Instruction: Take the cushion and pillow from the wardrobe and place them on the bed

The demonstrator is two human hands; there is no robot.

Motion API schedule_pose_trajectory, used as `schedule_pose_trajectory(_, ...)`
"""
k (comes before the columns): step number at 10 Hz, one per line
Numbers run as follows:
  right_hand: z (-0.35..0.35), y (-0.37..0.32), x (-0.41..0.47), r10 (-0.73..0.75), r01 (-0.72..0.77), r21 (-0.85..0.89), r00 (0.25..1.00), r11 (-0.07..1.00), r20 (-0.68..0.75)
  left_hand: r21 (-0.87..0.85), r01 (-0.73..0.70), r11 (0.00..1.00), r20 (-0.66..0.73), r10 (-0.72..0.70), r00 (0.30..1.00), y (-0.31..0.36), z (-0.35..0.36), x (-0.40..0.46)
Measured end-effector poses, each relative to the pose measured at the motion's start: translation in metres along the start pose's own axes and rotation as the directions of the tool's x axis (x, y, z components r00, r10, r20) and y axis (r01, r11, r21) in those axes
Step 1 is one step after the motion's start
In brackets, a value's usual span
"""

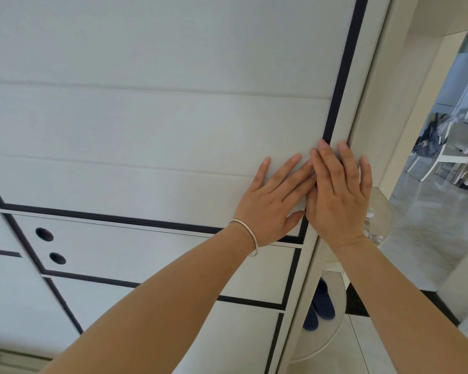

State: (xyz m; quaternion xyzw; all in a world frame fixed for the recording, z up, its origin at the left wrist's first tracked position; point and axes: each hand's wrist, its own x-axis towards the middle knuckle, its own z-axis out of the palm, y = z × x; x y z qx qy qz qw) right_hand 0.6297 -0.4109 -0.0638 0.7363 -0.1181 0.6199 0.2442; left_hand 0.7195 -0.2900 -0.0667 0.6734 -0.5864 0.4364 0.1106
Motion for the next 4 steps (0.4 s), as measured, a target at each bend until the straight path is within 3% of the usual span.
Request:
schedule_pose_trajectory(2,-0.002,-0.002,-0.001,-0.034,0.035,0.049,0.999,0.998,-0.014,-0.012,0.028,1.0,0.002,-0.028,1.0,-0.007,-0.003,-0.027)
schedule_pose_trajectory(3,-0.006,-0.004,0.002,-0.051,0.062,0.137,0.995,0.989,-0.087,-0.075,0.022,0.997,-0.077,-0.028,0.997,-0.016,-0.003,-0.047)
schedule_pose_trajectory(4,-0.014,-0.008,0.016,0.07,-0.023,0.223,0.977,0.974,-0.202,-0.192,-0.033,0.981,-0.129,0.009,0.992,-0.015,-0.008,-0.08)
